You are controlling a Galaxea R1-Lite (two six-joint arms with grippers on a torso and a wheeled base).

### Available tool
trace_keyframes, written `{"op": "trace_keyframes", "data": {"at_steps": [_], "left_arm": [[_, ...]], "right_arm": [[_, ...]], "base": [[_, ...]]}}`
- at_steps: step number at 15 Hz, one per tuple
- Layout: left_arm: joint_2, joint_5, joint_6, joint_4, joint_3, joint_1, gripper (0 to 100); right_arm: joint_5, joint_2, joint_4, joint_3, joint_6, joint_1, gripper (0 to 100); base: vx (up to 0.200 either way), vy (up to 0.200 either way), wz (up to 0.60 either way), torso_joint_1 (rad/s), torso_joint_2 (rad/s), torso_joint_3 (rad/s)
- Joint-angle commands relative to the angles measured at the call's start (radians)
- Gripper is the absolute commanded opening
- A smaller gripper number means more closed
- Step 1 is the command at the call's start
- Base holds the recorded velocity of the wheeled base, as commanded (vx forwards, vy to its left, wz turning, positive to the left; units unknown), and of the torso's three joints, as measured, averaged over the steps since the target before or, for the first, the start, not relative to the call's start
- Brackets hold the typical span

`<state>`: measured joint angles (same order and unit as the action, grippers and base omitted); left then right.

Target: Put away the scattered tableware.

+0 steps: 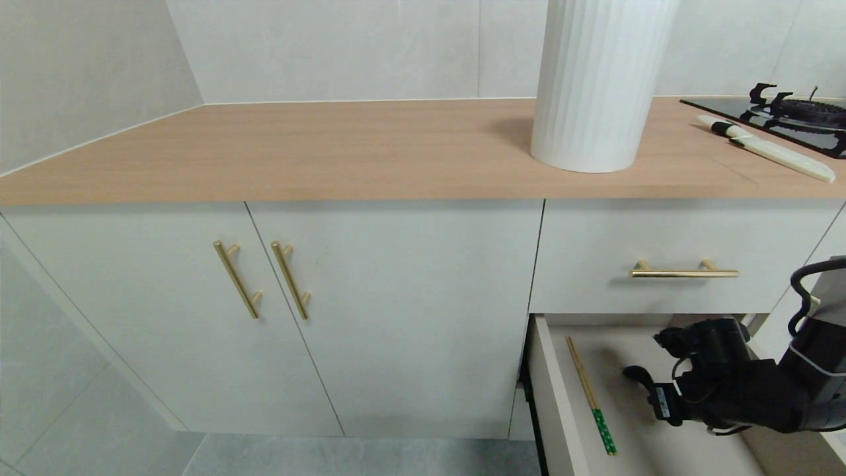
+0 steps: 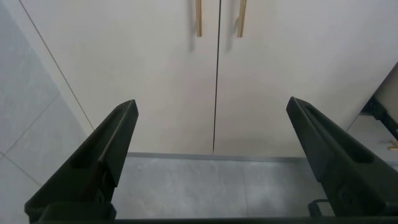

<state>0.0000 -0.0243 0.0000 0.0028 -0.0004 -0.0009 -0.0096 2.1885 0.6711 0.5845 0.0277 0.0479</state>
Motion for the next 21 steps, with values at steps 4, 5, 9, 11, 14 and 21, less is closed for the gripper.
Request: {"op": "trace_keyframes", "data": {"at_steps": [4, 5, 9, 11, 14, 21], "left_arm": [[0.002, 0.000, 0.000, 0.000, 0.000, 0.001, 100], [0.002, 0.000, 0.000, 0.000, 0.000, 0.001, 100], [0.002, 0.000, 0.000, 0.000, -0.001, -0.001, 100], [0.002, 0.000, 0.000, 0.000, 0.000, 0.001, 100], [0.002, 0.000, 0.000, 0.000, -0.001, 0.001, 100], [0.002, 0.000, 0.000, 0.000, 0.000, 0.001, 100]], "right_arm": [[-0.089, 0.125, 0.133, -0.025, 0.000, -0.002, 0], [-0.089, 0.123, 0.148, -0.029, 0.000, -0.002, 0], [-0.089, 0.111, 0.165, -0.037, 0.001, -0.002, 100], [-0.089, 0.094, 0.165, -0.046, 0.001, -0.002, 100], [-0.089, -0.058, 0.160, -0.086, 0.001, -0.002, 100], [-0.035, -0.736, -0.472, 0.002, 0.003, 0.040, 100]], "base": [[0.000, 0.000, 0.00, 0.000, 0.00, 0.000], [0.000, 0.000, 0.00, 0.000, 0.00, 0.000], [0.000, 0.000, 0.00, 0.000, 0.00, 0.000], [0.000, 0.000, 0.00, 0.000, 0.00, 0.000], [0.000, 0.000, 0.00, 0.000, 0.00, 0.000], [0.000, 0.000, 0.00, 0.000, 0.00, 0.000]]}}
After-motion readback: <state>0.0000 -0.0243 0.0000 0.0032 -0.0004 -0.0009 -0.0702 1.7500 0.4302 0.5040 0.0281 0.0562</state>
